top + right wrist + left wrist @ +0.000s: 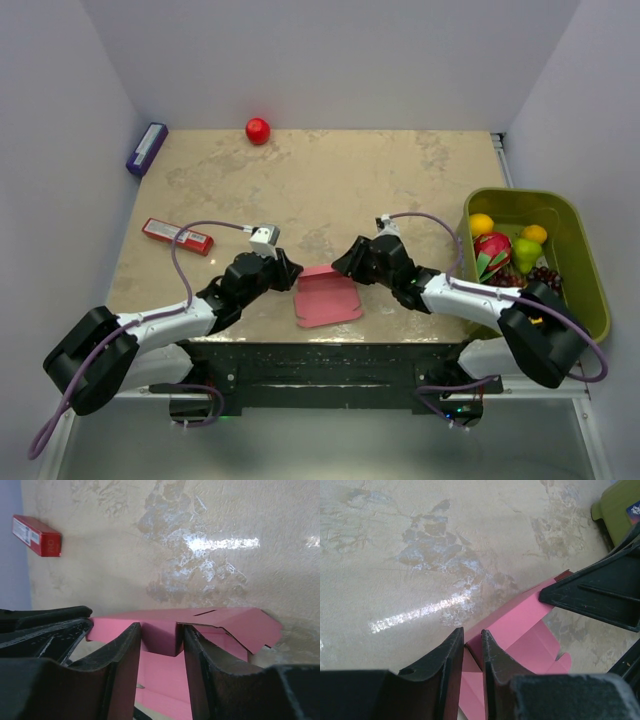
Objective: Fold the paper box
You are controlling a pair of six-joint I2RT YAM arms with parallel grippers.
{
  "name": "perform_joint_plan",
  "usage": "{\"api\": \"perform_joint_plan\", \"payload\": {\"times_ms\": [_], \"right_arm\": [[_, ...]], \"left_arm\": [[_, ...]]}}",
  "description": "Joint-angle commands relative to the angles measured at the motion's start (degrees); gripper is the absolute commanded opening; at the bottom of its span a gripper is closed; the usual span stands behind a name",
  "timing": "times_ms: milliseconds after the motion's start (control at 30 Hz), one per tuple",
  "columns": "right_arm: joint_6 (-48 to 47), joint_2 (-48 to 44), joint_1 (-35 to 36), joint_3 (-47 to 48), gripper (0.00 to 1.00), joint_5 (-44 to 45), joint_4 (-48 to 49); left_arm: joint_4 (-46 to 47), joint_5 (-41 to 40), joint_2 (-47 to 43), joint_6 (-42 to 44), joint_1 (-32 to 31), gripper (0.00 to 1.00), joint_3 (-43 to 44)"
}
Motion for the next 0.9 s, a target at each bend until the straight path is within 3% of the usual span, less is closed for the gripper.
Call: {"api": "perform_joint_plan", "payload": {"times_ms": [0,400,633,767,867], "right_arm": [[7.5,-0.4,-0.5,-4.3,0.39,-3.5,8.4],[21.0,0.5,-0.6,-13.1,0.25,-0.6,22.2],[25.0,1.9,-0.7,-14.1,0.12,1.3,25.4],[25.8,2.5,-0.6,-14.1,0.00,1.8,25.9],[25.1,2.3,-0.6,-14.2,0.00,1.6,25.8]], "left_arm": [[-6.3,-0.7,0.9,1.4,-0.5,0.24,-0.3],[-6.3,-1.0,0.6,1.1,-0.7,0.24,-0.2],[-6.0,-1.0,1.0,1.0,-0.9,0.24,-0.2],[-6.0,-1.2,1.1,1.0,-0.9,0.24,-0.1],[-6.2,-1.6,1.4,1.0,-1.0,0.24,0.2]]}}
